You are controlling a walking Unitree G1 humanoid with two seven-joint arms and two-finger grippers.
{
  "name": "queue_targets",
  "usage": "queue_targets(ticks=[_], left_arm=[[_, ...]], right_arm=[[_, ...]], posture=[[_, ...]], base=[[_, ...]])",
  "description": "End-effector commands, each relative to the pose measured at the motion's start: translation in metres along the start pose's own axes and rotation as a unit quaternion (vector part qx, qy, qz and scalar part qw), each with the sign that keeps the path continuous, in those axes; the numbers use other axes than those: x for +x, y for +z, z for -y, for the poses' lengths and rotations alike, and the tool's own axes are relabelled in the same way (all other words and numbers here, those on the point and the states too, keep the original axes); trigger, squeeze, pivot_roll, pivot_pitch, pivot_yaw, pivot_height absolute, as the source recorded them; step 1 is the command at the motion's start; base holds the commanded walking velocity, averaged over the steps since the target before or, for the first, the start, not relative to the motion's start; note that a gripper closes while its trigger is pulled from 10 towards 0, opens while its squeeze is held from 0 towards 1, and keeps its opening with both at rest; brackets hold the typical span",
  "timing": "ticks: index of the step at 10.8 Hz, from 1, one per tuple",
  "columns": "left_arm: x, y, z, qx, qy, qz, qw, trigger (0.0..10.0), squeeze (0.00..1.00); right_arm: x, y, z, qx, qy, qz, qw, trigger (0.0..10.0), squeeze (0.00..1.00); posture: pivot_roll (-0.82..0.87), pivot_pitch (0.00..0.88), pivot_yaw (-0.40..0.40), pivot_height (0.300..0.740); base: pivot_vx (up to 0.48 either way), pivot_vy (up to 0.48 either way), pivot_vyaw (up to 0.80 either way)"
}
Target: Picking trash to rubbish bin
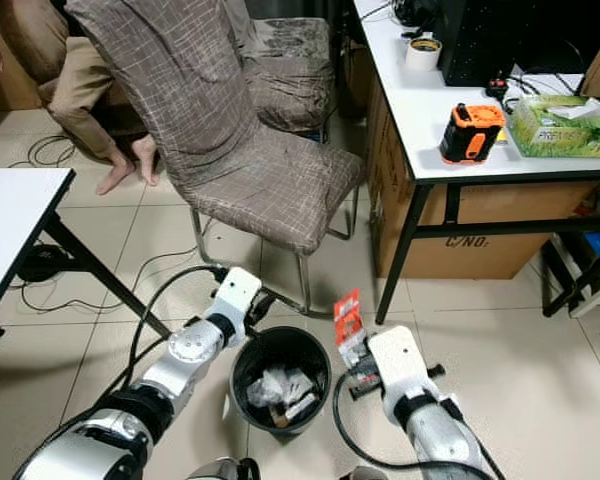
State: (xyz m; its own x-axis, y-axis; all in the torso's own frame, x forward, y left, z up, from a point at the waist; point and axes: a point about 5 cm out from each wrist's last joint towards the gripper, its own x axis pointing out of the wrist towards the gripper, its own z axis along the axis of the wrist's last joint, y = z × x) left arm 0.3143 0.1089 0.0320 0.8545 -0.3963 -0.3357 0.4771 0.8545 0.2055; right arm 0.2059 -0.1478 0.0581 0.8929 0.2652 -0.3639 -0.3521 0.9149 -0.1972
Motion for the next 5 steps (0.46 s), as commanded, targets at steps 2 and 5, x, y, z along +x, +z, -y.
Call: queue_targets(ticks=[2,5], left_arm=[[-0.026,-0.014,-0.031,0.0,0.046,0.003,0.999,10.0,0.91],[-0.091,-0.019,-0.036,0.023,0.001,0.014,1.0,10.0,0.0]], right_arm=[[0.022,-0.013,0.003,0.007,-0.024,-0.028,0.999,10.0,0.0],[0.082,-0.017,-0.007,0.007,0.028,-0.059,0.998,10.0,0.0]], posture=[[-0.05,0.101,0.035,0.74],[0.04,0.098,-0.009,0.74]], base=[[0.0,0.0,0.0],[0.0,0.0,0.0]])
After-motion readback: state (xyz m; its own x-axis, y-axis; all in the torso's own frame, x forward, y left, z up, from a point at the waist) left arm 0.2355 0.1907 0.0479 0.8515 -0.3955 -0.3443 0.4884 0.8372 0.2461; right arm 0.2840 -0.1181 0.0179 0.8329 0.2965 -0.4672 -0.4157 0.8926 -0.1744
